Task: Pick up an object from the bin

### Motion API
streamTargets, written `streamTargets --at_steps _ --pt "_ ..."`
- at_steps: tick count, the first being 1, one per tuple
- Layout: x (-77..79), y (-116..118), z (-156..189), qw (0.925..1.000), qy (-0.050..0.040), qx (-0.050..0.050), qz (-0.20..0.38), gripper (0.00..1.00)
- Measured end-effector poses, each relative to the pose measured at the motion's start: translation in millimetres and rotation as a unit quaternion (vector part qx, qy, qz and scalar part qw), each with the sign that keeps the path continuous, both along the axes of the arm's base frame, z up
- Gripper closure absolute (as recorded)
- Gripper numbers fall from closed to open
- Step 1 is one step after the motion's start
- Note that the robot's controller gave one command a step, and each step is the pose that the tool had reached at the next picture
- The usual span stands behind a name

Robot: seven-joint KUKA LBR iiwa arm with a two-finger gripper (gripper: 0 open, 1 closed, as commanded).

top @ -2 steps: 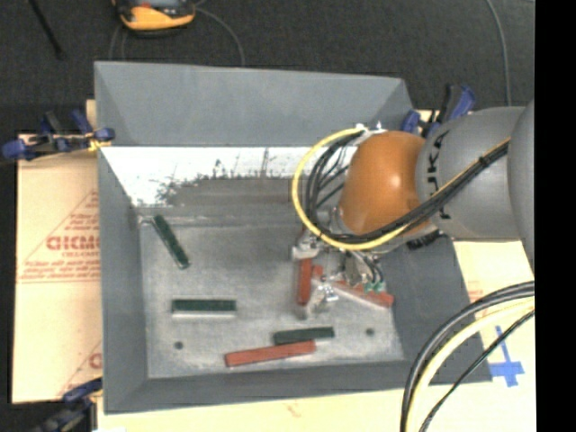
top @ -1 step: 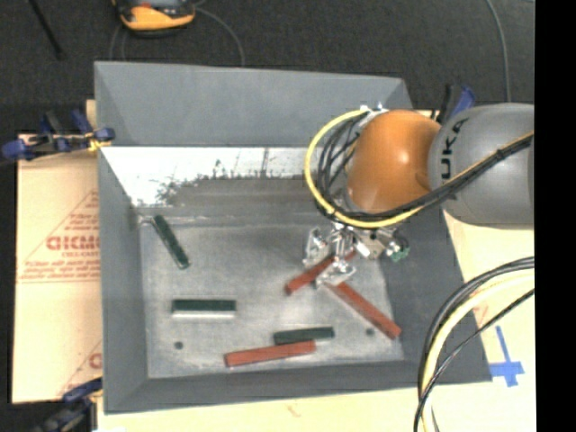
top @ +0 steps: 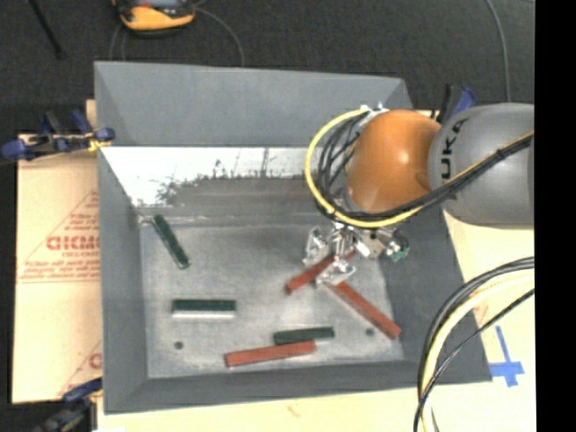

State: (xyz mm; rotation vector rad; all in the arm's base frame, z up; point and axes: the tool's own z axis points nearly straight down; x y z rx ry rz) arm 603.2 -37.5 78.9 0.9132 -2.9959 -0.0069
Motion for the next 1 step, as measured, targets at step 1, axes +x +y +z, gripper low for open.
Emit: streamTargets --at_steps 1 --pt "26.4 -7.3 190.4 0.9998 -0.0125 -0.001 -0.016 1.00"
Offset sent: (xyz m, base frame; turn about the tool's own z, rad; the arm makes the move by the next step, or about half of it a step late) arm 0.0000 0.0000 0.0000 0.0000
